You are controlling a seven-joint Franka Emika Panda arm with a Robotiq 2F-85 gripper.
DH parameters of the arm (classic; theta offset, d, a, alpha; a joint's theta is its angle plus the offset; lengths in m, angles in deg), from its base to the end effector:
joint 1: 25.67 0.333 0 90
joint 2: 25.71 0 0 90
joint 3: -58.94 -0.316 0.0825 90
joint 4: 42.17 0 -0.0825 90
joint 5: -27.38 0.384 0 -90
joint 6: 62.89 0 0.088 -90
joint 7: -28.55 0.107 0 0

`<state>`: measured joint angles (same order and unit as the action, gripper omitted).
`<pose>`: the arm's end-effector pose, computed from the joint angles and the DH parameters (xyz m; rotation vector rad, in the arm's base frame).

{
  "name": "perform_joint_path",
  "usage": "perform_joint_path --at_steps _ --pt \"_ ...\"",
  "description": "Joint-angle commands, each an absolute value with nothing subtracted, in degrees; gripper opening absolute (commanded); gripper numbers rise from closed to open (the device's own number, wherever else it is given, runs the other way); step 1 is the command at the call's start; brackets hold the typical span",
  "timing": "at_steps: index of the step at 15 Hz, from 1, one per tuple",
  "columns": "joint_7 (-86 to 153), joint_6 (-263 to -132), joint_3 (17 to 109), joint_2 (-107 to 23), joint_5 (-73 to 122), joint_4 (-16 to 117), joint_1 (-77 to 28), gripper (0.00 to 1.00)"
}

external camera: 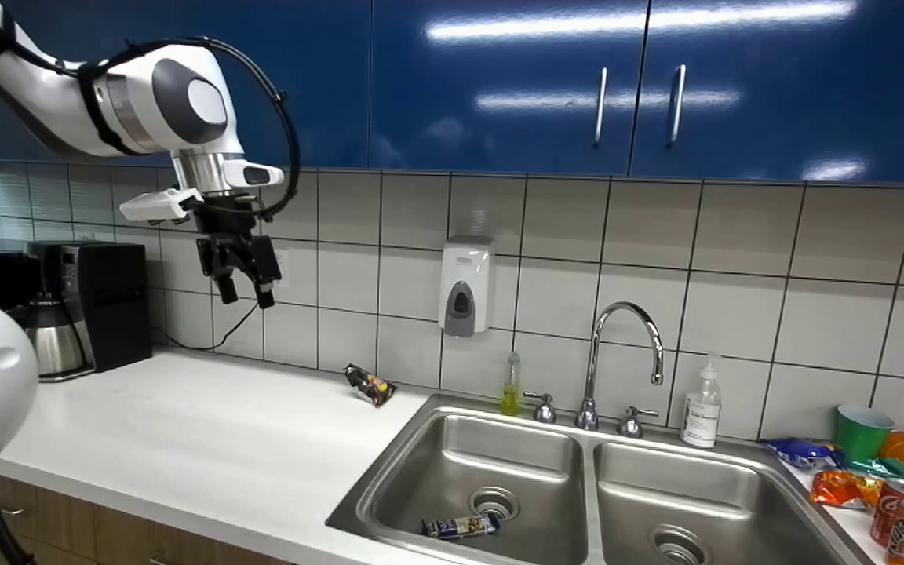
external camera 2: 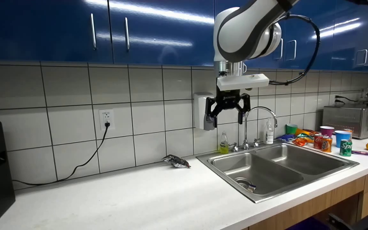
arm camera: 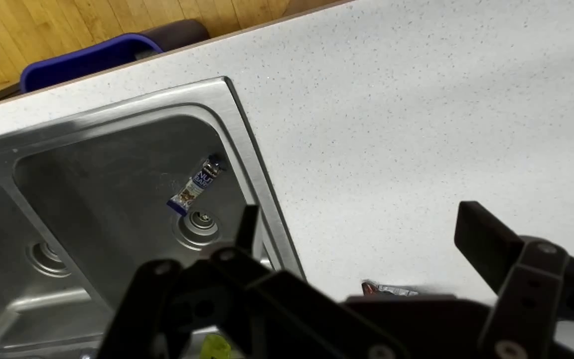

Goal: Remove the packet from the left sink.

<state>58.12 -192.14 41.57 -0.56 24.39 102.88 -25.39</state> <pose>0.4008 0.1277 0.4349 3.0116 -0.2959 0.3009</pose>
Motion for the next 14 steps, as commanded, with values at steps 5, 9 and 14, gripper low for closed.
perform_joint_path --at_steps 5,9,14 --pt "62.5 -200.1 45.3 -7.7 20.2 104.2 -28.4 1.00" --pt "65.8 -205.4 47.0 -11.5 17.7 104.7 -29.6 1.00" --pt "72.0 -213.5 49.3 -17.8 12.1 104.3 -31.5 1.00"
